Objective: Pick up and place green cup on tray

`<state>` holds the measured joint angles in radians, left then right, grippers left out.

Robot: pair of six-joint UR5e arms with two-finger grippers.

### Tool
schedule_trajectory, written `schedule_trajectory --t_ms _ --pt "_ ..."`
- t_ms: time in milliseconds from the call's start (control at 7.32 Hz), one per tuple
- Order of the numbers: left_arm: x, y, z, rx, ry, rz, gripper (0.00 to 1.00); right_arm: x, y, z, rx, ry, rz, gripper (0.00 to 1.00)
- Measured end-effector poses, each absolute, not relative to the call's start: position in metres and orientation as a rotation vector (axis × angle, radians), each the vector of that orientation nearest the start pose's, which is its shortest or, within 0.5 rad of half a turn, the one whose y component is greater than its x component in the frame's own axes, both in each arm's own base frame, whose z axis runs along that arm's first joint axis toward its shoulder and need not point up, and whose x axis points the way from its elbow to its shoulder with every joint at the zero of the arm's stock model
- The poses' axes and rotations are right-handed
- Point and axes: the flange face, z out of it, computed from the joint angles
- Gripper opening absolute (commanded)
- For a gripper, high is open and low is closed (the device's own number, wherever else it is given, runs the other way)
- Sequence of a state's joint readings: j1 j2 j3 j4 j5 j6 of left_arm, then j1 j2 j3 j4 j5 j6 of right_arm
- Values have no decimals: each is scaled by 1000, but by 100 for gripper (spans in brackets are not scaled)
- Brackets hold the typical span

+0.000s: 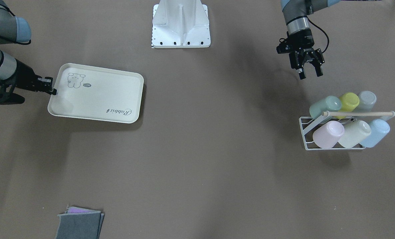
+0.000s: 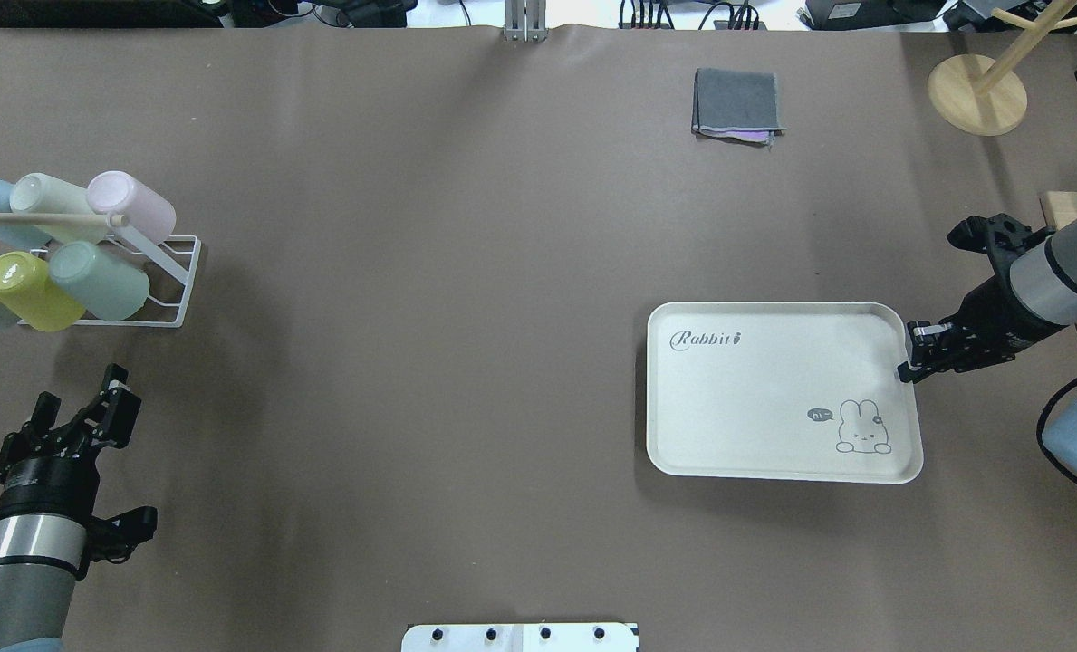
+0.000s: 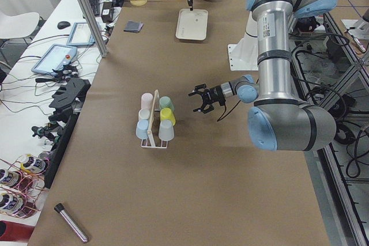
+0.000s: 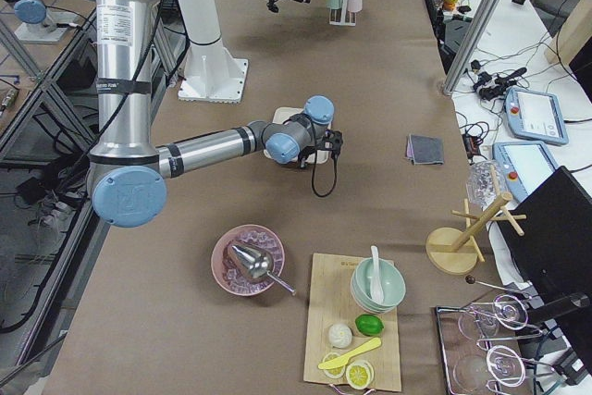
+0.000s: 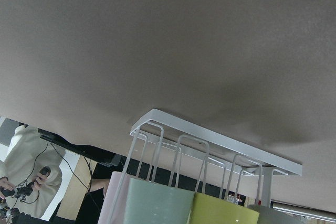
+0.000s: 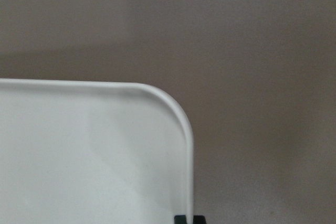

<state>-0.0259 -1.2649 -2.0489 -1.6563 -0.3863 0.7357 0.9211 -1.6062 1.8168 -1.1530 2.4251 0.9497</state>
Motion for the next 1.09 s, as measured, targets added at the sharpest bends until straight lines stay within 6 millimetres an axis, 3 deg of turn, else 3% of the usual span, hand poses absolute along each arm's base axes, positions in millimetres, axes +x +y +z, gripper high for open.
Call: schedule_trajectory --t_ms 273,546,819,1093 --pt "356 -246 518 777 -1206 1777 97 -240 -427 493 -180 -1033 9 0" --pt "353 -254 527 769 -1209 1754 97 -243 -434 477 -167 -1068 7 0" --pt "354 -256 533 760 -1210 1751 97 -272 -458 442 -145 -1103 -15 0" --pt "368 -259 543 751 -1217 1754 97 -322 -483 405 -141 -1124 -39 0"
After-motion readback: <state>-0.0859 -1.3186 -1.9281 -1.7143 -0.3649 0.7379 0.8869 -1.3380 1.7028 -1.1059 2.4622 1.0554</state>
